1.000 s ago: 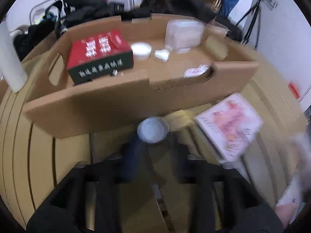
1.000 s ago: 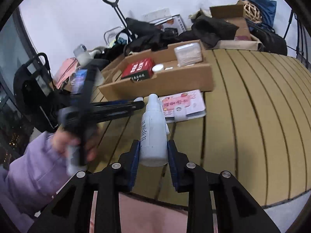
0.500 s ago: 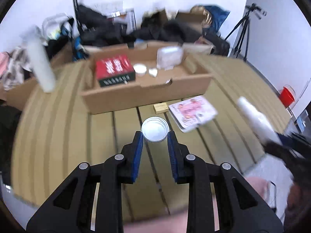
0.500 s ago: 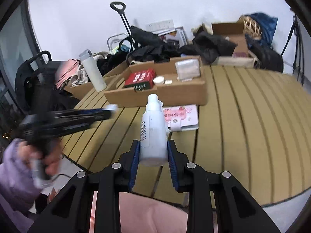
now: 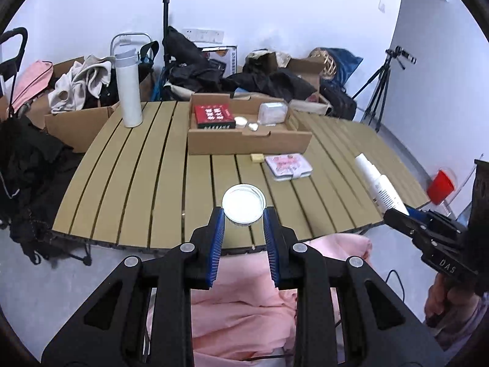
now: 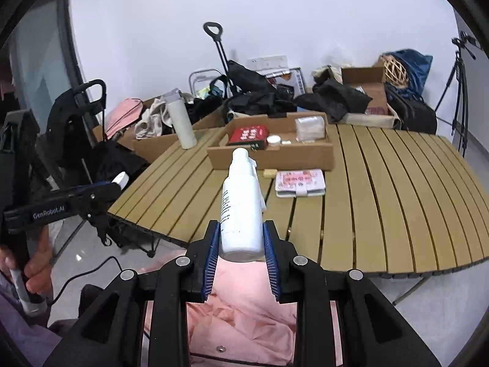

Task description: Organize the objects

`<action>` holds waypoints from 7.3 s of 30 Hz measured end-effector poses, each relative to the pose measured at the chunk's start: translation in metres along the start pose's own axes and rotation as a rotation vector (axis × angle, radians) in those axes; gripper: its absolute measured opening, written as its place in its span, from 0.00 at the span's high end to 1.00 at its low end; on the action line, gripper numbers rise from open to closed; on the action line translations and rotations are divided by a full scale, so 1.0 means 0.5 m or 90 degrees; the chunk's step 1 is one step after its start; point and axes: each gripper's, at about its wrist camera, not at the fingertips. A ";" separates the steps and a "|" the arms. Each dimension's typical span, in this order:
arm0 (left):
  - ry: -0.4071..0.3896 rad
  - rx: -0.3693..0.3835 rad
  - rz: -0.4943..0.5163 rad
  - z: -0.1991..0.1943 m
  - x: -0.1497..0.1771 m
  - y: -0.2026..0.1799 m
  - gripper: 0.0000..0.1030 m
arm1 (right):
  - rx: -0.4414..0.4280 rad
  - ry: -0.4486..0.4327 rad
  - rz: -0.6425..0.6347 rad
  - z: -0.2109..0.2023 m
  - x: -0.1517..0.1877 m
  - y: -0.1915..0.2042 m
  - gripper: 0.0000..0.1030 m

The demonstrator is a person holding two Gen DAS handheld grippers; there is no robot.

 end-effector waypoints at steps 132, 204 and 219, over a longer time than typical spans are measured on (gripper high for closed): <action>0.236 0.097 -0.019 0.447 0.057 -0.100 0.71 | 0.004 0.210 0.095 0.351 0.072 -0.201 0.60; -0.020 -0.116 0.043 0.079 0.043 -0.036 0.00 | 0.123 0.048 0.082 0.024 0.027 -0.139 0.18; 0.047 -0.034 0.017 0.505 -0.103 -0.112 0.15 | 0.118 0.115 0.056 0.161 0.022 -0.178 0.17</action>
Point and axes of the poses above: each gripper's, at about its wrist camera, not at the fingertips, and z roughly the way its jaws point, y to its left, x to its underside, and after that the axes turned 1 degree about -z, right-handed
